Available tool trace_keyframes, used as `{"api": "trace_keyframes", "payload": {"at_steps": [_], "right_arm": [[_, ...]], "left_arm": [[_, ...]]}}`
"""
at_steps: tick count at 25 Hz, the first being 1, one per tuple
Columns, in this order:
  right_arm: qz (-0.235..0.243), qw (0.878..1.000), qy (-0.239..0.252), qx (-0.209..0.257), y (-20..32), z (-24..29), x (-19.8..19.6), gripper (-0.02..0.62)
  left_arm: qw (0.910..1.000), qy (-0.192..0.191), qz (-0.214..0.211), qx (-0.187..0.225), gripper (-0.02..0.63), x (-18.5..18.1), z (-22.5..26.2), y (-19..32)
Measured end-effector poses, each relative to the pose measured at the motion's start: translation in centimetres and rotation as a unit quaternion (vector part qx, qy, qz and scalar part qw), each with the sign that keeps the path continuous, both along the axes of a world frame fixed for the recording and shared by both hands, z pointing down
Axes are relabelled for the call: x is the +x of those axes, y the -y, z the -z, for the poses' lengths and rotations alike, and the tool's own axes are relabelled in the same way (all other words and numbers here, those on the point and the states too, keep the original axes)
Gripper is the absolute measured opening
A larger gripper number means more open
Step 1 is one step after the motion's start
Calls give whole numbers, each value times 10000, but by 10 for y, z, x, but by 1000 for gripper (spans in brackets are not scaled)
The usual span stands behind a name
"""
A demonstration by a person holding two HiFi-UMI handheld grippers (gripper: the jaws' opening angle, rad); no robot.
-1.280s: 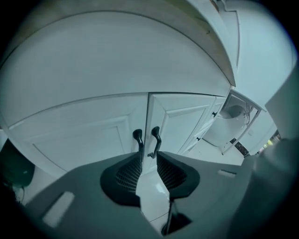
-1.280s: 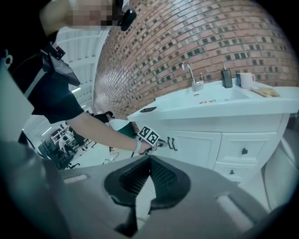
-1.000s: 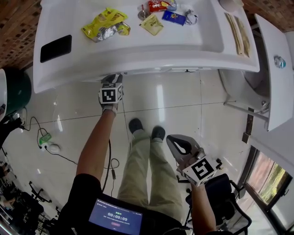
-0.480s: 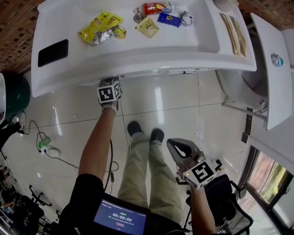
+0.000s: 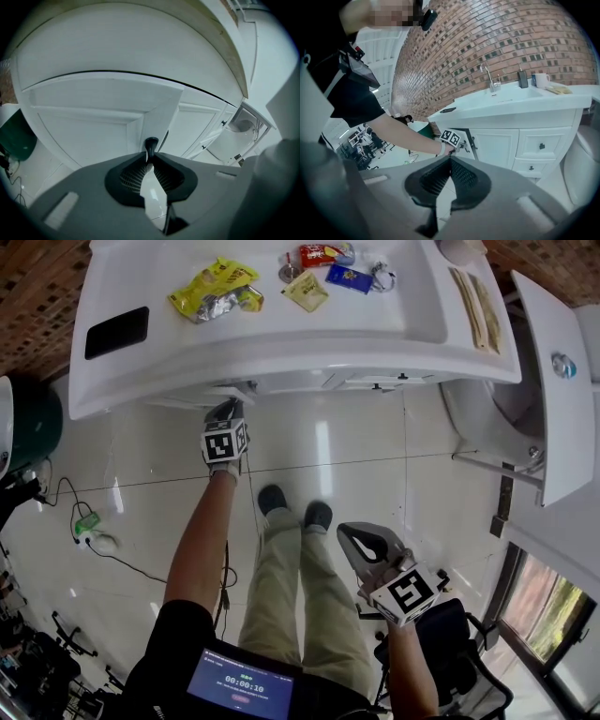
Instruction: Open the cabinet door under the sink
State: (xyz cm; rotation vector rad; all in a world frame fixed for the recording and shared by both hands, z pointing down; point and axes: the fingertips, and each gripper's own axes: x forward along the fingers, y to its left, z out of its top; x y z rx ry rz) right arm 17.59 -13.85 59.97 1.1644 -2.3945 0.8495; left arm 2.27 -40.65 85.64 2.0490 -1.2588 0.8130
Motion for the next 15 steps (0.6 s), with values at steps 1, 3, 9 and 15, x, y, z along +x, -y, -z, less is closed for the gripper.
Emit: {"api": "trace_keyframes", "payload": {"at_steps": [1,3,9,15], "right_arm": [[26,10000,-2,0,-2,0,-1,-11],[83,10000,1,12,-5,-1,-2,-11],[323,9994,10,80,-12,2,-8,-11],[537,9985,14,140,-14,6,-10,-11]], "left_arm": [[10000,0,-25,15,64,-2,0,-6],[10000,8,-61,43,64,-8,0,-19],[9999,69,-52,53,64,-24,-2,-50],[9999,85,89,56,66,-42,-3,-74]]}}
